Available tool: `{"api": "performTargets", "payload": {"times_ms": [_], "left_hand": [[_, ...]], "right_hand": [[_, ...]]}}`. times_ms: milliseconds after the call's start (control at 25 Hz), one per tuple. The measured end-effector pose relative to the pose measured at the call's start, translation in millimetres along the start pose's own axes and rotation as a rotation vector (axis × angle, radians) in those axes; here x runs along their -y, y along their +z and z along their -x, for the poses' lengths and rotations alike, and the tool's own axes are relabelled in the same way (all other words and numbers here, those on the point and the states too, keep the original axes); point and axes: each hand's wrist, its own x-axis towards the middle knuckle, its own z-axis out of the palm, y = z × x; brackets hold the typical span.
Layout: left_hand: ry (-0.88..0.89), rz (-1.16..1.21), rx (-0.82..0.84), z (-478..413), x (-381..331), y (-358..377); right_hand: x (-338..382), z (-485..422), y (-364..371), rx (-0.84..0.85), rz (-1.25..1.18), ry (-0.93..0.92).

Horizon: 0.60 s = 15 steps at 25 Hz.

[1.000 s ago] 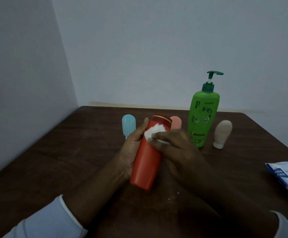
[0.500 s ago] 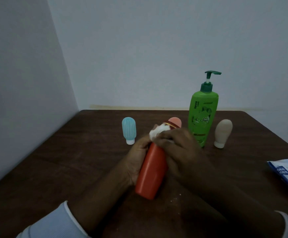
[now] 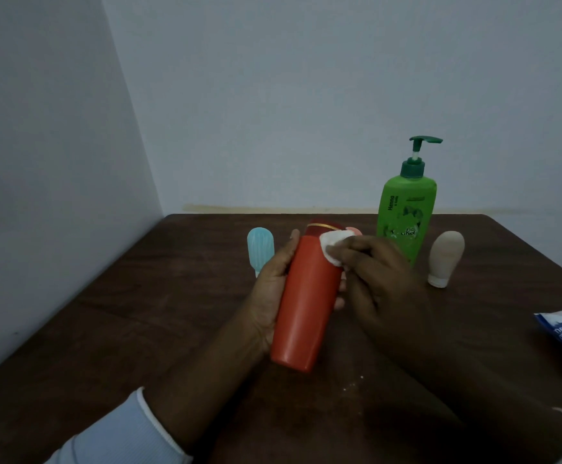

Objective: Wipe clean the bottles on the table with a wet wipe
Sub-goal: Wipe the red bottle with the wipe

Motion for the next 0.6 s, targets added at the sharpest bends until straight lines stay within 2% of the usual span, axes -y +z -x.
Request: {"api": "performTargets", "payload": {"times_ms": [160,240,280,360,520,600], "left_hand": [[0.004,0.108,-0.053,1.1,-4.1,-5.9],[0.052,0.144,-0.063,-3.8,-4.4,-11.1],[0.093,0.141,-0.08,-6.4,-3.6,-11.3],[0.22,0.065,-0.152,-10.2,-0.2,-10.9],[0.673,-0.313,-0.401,-5.6,0.0,-1.0],[0.804,-0.437,-0.419,0.1,0.2,4.2]], "right_hand": [[14.2,5.9,1.2,0.281,-0.17,-0.183],[24.8,7.0,-4.7,0.444,-0.305,-0.273],[26.9,6.8,-7.0,0.473,-0.342,-0.294],[24.9,4.8,-10.1,0.399,-0.369,-0.277],[8.4,-1.1,-17.3,0.055,-0.322,-0.122],[2.9,-2.1,-16.3,-0.019,-0.273,-0.064]]}}
